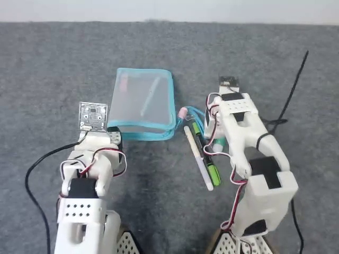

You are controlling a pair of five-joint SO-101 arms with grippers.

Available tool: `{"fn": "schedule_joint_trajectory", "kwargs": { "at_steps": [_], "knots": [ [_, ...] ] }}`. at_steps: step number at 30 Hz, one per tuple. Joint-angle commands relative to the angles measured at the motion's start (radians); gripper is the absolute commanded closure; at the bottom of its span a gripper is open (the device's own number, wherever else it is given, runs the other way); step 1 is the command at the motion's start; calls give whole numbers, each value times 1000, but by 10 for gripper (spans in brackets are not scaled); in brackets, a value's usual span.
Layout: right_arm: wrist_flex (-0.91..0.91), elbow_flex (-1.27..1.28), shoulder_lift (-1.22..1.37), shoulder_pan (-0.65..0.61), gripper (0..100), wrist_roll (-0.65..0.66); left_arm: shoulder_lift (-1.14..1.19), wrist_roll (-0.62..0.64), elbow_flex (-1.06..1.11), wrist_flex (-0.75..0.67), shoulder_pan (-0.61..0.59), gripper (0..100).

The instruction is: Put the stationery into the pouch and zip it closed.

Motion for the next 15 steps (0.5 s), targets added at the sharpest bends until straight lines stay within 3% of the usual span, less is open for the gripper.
{"fn": "schedule_joint_trajectory", "kwargs": {
  "at_steps": [1, 7, 15],
  "knots": [
    [71, -48, -7, 4, 815, -15, -23, 21, -45, -34, -6, 989],
    [88, -41, -2, 28, 866, -75, -23, 21, -42, -35, -6, 989],
    [99, -44, -4, 33, 965, 5, -23, 21, -42, -35, -6, 989]
  ]
}}
